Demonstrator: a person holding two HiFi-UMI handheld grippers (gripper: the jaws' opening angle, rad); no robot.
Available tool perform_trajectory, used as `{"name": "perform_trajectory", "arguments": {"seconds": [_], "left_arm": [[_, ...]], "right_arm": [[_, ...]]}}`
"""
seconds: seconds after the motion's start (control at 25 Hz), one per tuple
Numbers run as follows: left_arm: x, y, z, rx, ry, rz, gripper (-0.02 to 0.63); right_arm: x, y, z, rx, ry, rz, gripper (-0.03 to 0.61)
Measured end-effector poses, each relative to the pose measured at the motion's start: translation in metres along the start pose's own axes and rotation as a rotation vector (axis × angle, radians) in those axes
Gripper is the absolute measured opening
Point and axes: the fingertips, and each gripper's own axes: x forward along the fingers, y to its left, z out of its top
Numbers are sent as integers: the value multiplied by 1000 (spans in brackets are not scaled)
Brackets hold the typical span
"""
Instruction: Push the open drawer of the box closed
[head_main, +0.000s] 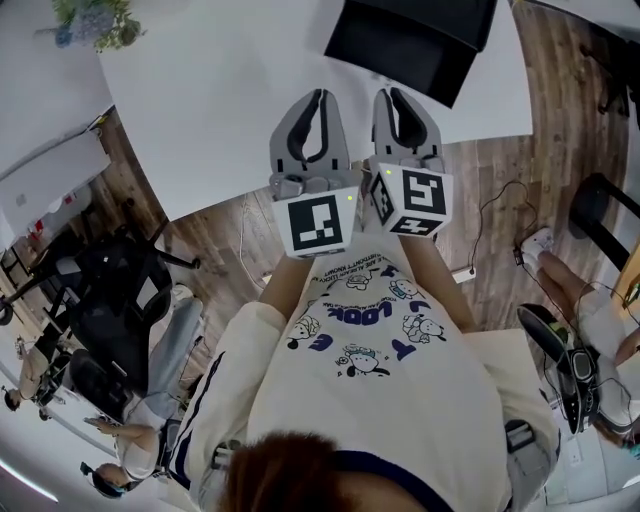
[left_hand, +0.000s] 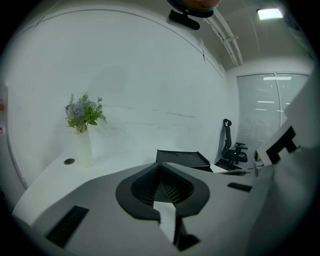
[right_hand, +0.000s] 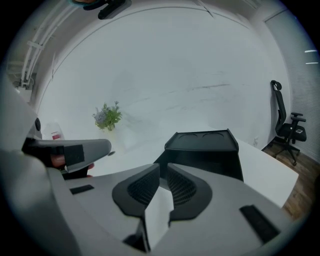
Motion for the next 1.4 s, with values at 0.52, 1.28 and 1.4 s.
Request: {"name": "perform_trajectory", "arguments": {"seconds": [0.52, 1.28, 1.4], "left_arm": [[22, 0, -28, -9, 65, 17, 23], [27, 6, -52, -25, 118, 26, 23], [27, 7, -53, -32, 122, 28, 23]], "right_arm": [[22, -23, -40, 21, 104, -15, 110], [40, -41, -74, 57, 188, -100, 129], [42, -43, -81, 75, 208, -106, 129]]}}
